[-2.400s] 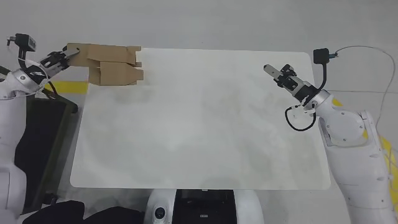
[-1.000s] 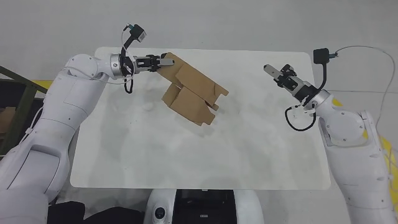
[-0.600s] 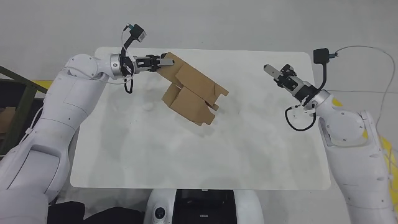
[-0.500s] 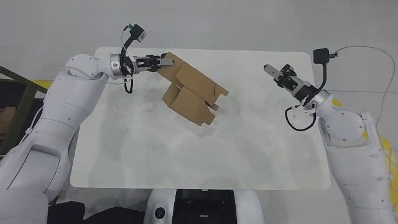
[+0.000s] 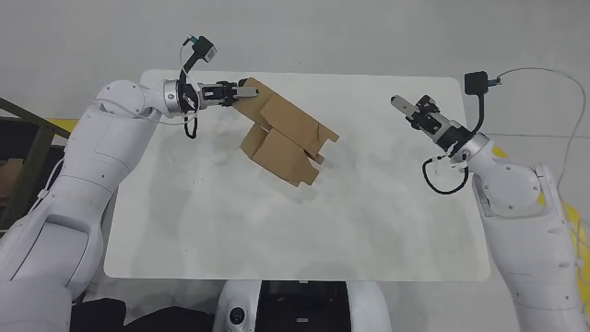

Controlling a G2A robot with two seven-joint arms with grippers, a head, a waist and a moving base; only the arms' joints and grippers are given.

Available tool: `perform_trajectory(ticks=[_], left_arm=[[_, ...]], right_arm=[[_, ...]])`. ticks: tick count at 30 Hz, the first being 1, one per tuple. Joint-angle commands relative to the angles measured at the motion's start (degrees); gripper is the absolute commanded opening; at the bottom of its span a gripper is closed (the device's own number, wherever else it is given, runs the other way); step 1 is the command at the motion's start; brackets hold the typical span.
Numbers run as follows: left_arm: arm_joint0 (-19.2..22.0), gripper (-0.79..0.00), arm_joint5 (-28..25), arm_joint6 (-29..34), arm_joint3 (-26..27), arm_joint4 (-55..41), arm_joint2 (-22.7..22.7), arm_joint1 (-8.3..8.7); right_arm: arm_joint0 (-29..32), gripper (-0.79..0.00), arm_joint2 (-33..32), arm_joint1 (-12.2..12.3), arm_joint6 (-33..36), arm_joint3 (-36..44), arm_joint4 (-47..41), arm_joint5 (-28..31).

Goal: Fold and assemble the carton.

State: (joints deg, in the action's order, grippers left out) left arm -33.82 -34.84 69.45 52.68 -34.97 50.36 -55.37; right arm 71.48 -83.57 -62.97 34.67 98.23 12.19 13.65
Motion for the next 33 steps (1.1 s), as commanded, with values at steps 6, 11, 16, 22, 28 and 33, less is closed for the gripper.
perform_trajectory(ticks=[6, 11, 16, 22, 28, 33], left_arm=[[0.00, -0.785, 0.00, 0.00, 0.00, 0.00, 0.00, 0.00], [0.00, -0.785, 0.00, 0.00, 0.00, 0.00, 0.00, 0.00], [0.00, -0.785, 0.00, 0.00, 0.00, 0.00, 0.00, 0.00], [-0.78, -0.785, 0.76, -1.69, 1.26, 0.99, 0.07, 0.01], [-2.34, -0.785, 2.52, -2.30, 3.91, 2.77, 1.07, 0.27], [-2.86, -0.785, 3.31, -0.36, 4.97, 3.24, 1.24, 0.20]], right_arm=[[0.00, 0.000, 0.00, 0.00, 0.01, 0.00, 0.00, 0.00], [0.00, 0.000, 0.00, 0.00, 0.01, 0.00, 0.00, 0.00], [0.00, 0.000, 0.00, 0.00, 0.01, 0.00, 0.00, 0.00], [-0.49, 0.000, 1.79, 0.02, 3.15, -0.40, -0.26, 0.62], [-3.45, 0.000, 6.31, -0.13, 9.98, -3.60, -1.07, 1.92], [-6.03, 0.000, 9.98, -0.38, 14.94, -6.81, -2.84, 4.01]])
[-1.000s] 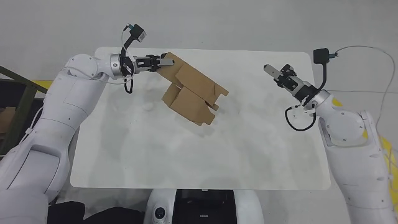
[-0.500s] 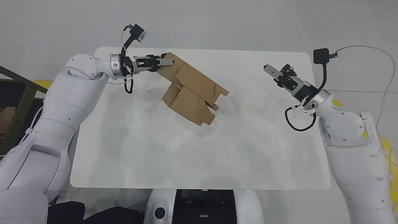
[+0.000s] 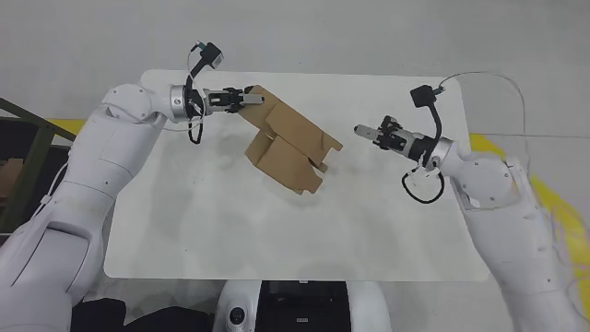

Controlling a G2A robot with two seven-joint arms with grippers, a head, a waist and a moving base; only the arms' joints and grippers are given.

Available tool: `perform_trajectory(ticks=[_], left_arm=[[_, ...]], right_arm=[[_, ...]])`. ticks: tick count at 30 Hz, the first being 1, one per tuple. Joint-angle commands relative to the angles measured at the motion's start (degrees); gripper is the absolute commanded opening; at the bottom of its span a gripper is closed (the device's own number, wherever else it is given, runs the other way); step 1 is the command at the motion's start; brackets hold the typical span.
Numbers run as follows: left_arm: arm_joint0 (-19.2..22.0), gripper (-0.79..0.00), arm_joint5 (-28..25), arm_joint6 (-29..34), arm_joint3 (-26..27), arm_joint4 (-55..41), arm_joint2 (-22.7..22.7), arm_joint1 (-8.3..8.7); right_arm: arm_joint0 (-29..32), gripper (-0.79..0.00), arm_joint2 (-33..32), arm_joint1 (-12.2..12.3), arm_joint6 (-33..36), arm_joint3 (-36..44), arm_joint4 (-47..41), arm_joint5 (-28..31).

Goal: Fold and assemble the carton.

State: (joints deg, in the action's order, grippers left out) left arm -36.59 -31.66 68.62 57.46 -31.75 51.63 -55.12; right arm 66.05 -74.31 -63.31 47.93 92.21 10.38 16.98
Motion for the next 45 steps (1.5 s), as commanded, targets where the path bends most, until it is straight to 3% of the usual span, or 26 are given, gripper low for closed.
perform_trajectory(ticks=[1, 14, 31, 34, 36, 37, 41, 45], left_arm=[[-0.17, -0.785, 0.23, 1.20, 0.37, -0.13, -0.10, -0.11], [0.51, -0.785, 2.62, 6.64, 0.97, -2.64, -3.17, -1.78], [1.88, -0.785, 3.90, 7.92, 1.08, -4.20, -7.46, -2.98], [2.08, -0.785, 3.98, 8.00, 1.15, -4.07, -7.97, -3.02], [2.19, -0.785, 3.95, 7.98, 1.20, -3.96, -8.29, -3.03], [2.23, -0.785, 3.92, 7.95, 1.13, -3.91, -8.43, -3.02], [2.49, -0.785, 3.90, 7.92, 0.86, -3.99, -8.94, -3.01], [2.74, -0.785, 3.89, 7.92, 0.63, -4.04, -9.46, -3.01]], right_arm=[[-1.27, 0.000, 1.17, -0.06, 2.85, -1.67, -1.76, 1.27], [-7.94, 0.000, 8.95, -0.71, 18.00, -10.14, -11.82, 8.50], [-13.45, -0.012, 17.23, -2.11, 25.86, -16.58, -21.61, 11.84], [-14.14, -0.372, 18.01, -2.25, 26.44, -17.28, -22.19, 12.61], [-14.52, -0.453, 18.42, -2.29, 26.55, -17.61, -22.45, 12.82], [-14.69, -0.456, 18.69, -2.29, 26.57, -17.64, -22.43, 12.80], [-15.09, -0.659, 19.88, -2.20, 26.55, -17.61, -22.43, 12.82], [-15.33, -0.782, 21.03, -1.98, 26.38, -17.53, -23.04, 12.99]])
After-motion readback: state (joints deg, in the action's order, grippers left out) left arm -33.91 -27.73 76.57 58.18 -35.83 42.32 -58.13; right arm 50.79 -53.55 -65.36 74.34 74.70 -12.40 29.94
